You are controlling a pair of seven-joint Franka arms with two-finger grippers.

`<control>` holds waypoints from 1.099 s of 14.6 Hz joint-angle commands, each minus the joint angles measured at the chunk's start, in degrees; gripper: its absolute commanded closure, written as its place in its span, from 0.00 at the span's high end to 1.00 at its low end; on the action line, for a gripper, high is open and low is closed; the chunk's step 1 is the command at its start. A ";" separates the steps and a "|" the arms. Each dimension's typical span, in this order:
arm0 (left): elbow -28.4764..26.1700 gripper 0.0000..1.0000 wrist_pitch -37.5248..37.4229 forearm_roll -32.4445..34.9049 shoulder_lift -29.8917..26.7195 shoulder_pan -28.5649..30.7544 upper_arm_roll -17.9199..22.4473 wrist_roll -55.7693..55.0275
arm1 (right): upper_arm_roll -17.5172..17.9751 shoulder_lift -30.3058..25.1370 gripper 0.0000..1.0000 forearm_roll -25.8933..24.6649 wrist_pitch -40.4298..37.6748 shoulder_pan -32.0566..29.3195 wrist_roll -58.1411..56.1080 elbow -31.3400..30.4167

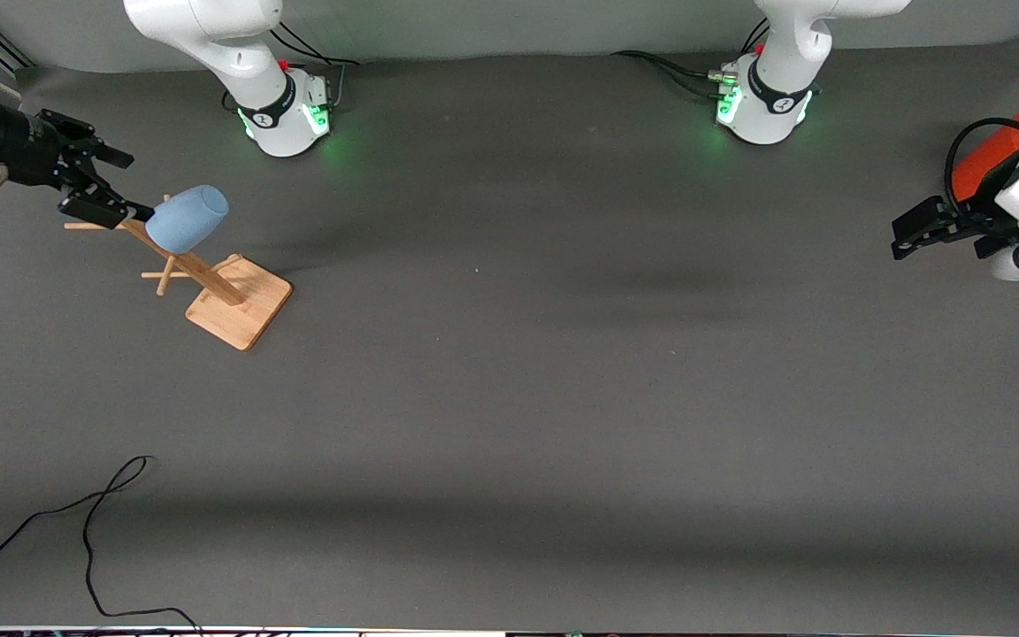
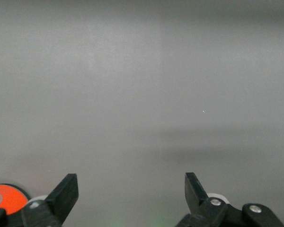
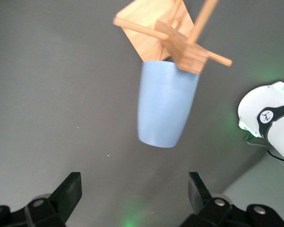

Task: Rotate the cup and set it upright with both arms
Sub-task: 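Close the right gripper on the blue cup hanging on the wooden stand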

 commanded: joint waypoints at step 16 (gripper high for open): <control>0.29 1.00 -1.01 0.50 -0.71 -0.53 0.19 -0.87 | -1.28 -2.75 1.00 -1.77 20.17 -0.56 -2.25 -20.48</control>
